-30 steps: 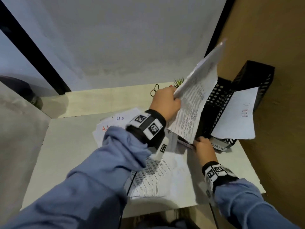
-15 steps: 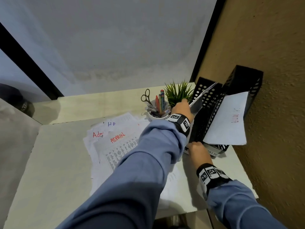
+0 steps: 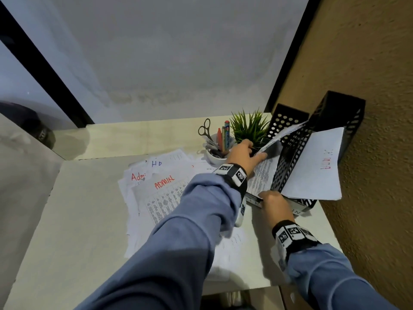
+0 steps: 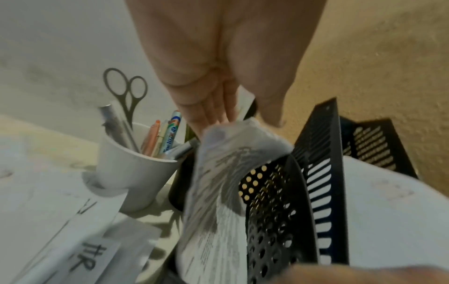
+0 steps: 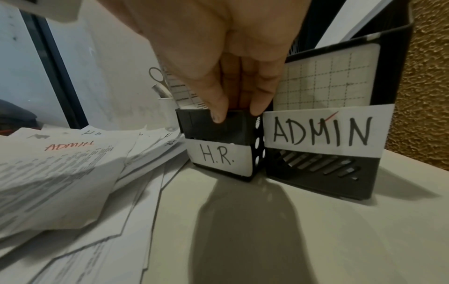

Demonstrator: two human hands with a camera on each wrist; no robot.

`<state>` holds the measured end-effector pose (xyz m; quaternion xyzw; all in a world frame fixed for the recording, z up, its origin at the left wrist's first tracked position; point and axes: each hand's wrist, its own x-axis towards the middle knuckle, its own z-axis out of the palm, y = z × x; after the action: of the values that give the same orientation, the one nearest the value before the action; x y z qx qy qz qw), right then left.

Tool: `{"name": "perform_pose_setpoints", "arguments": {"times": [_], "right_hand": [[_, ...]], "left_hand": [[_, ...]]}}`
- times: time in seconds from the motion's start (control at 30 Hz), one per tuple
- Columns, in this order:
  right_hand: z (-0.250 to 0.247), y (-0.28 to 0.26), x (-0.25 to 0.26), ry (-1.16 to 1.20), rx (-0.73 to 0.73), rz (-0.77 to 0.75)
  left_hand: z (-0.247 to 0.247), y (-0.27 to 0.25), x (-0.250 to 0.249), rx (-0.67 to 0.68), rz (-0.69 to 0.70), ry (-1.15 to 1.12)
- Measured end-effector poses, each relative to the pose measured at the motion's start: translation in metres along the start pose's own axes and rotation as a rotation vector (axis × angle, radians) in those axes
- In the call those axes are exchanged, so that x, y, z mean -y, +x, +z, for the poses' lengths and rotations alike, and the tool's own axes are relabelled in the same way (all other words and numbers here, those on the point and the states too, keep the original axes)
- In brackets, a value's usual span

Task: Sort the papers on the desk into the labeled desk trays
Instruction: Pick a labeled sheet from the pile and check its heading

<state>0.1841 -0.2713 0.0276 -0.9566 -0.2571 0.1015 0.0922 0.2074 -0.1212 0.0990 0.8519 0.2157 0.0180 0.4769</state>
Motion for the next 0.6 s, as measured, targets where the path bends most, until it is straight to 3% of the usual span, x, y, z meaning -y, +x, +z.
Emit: {"name": "perform_pose_setpoints", "arguments": {"times": [0.1, 0.17, 0.3, 0.43, 0.6], "right_hand": [[-0.005, -0.010, 0.008, 0.099, -0.084, -0.017], [-0.004, -0.015, 0.016, 0.135, -0.112, -0.087], [0.009, -0.018, 0.043, 0.316, -0.036, -0.171], [0.035, -0.010, 0.075, 0.389, 0.158, -0.047], [0.057, -0.009, 0.101, 0.412, 0.302, 0.144]], "left_hand": [[-0.015, -0.021, 0.023, -0.191, -0.055, -0.265], [-0.031, -0.034, 0.057, -0.336, -0.148, -0.267], [-0.053, -0.071, 0.143, -0.537, -0.568, -0.193], [-0.062, -0.106, 0.189, -0.581, -0.892, -0.075], [-0.069, -0.123, 0.211, -0.606, -0.943, -0.181]]}}
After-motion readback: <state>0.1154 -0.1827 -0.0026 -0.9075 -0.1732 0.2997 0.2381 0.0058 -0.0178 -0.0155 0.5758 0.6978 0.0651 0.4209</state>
